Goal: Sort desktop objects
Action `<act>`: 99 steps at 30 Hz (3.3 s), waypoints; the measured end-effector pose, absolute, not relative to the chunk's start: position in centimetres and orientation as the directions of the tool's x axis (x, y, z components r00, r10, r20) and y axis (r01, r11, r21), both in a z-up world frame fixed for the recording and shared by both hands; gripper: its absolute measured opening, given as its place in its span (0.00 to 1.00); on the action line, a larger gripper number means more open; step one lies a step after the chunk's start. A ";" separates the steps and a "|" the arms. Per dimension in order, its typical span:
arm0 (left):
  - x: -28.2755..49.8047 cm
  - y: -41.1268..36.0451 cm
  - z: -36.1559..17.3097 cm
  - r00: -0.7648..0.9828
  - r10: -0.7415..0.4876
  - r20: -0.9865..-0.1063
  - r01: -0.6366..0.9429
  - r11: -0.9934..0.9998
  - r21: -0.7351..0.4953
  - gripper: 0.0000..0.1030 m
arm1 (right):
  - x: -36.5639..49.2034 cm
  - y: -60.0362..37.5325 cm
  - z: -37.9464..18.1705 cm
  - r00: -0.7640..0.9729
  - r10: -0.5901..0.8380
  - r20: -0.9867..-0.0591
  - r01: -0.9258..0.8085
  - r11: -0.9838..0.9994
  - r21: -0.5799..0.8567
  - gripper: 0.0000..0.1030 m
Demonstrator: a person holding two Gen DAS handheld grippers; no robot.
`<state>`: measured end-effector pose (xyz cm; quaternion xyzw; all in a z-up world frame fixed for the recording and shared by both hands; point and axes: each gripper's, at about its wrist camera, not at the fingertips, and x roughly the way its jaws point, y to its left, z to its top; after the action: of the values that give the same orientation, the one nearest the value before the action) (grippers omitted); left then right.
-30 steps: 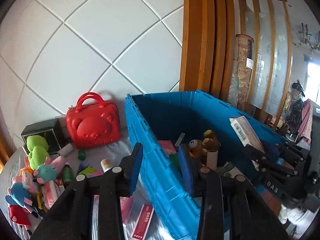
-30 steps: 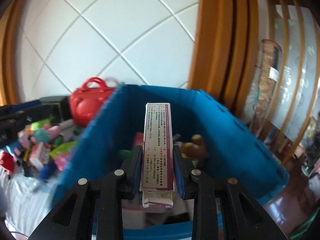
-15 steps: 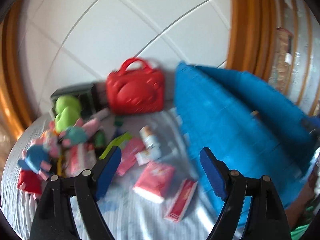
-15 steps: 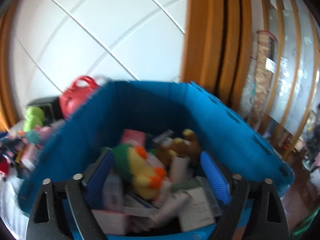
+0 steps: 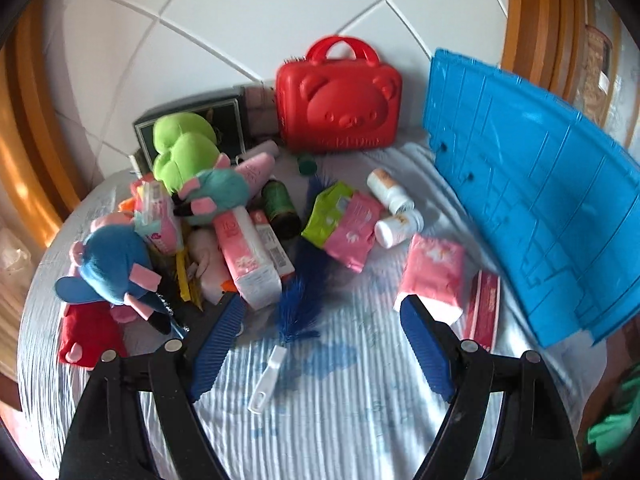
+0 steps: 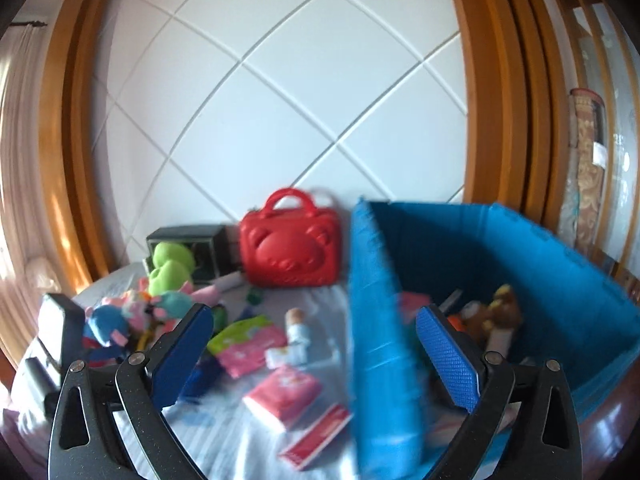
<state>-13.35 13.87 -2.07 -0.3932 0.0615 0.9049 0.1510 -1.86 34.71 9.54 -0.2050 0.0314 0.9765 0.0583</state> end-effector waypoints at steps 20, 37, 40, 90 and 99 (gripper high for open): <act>-21.8 27.3 -12.4 -0.296 0.460 -0.837 -0.657 -0.734 -0.171 0.78 | -3.8 35.2 -11.6 -0.569 0.269 -0.777 -0.584 -0.798 0.151 1.00; -23.1 26.8 -18.1 -0.301 0.334 -0.893 -0.667 -0.743 -0.053 0.88 | -7.5 36.7 -16.6 -0.463 0.323 -0.825 -0.690 -0.715 0.108 1.00; -21.6 23.0 -17.5 -0.328 0.317 -0.890 -0.657 -0.754 -0.026 0.88 | -9.8 36.2 -17.6 -0.458 0.328 -0.826 -0.674 -0.735 0.082 1.00; -4.1 44.9 13.8 -0.763 0.479 -0.434 -0.534 -0.845 0.005 0.88 | 3.2 57.5 10.9 -0.827 0.499 -0.258 -0.474 -0.866 -0.157 0.43; -6.4 52.5 11.3 -0.730 0.405 -0.551 -0.512 -0.858 0.047 0.88 | 1.3 64.7 8.6 -0.791 0.480 -0.379 -0.454 -0.876 -0.163 0.43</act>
<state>-6.44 52.51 11.34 -0.2715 0.0981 0.9248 0.2478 1.26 64.73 8.62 -0.2085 -0.0318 0.9458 0.2470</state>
